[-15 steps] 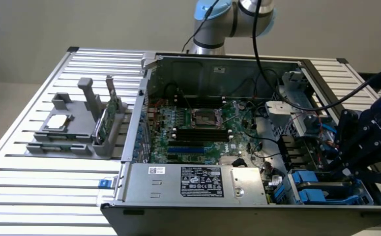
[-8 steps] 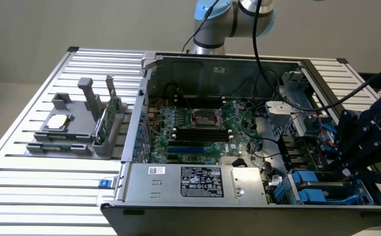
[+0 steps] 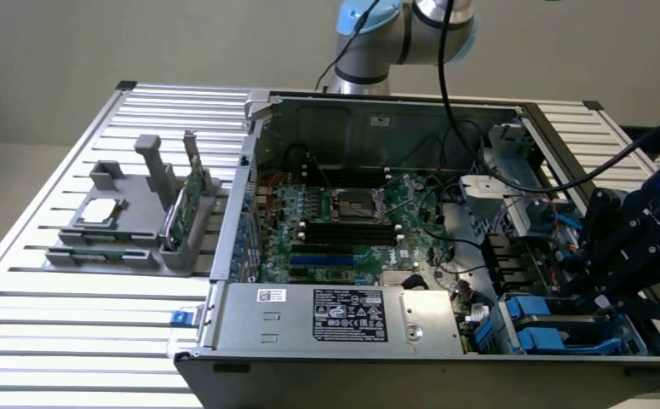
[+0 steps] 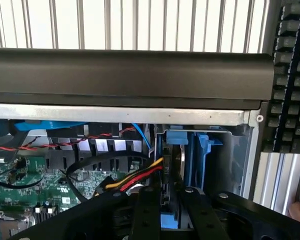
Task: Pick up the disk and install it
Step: 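Insert the second disk wire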
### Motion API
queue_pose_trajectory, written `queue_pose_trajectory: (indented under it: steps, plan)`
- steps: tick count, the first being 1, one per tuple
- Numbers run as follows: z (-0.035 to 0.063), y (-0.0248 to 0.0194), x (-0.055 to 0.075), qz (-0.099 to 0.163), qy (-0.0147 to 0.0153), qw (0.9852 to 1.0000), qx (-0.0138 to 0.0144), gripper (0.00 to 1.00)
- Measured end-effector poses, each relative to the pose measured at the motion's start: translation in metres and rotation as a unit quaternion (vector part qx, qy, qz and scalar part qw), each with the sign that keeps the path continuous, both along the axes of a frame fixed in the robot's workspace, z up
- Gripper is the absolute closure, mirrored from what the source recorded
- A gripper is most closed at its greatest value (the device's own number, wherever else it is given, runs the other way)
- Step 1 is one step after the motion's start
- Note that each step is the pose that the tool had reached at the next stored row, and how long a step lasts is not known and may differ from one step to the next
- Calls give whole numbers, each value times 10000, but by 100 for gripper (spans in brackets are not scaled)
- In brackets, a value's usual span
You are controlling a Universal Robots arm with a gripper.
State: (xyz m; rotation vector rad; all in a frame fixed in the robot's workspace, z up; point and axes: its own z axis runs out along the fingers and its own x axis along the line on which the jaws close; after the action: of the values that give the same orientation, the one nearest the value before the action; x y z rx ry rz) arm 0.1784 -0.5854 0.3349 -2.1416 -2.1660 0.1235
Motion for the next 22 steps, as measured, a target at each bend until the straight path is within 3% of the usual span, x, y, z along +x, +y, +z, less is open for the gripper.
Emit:
queue_pose_trajectory:
  steps: [1, 11, 17, 22]
  plan:
    - [40, 0, -1, -1, 0, 10000, -1, 75]
    - [484, 0, -2, -2, 7, 10000, -2, 75]
    - [530, 60, -27, -5, 11, 10000, -5, 75]
    - [531, 124, -74, -5, 13, 10000, -27, 75]
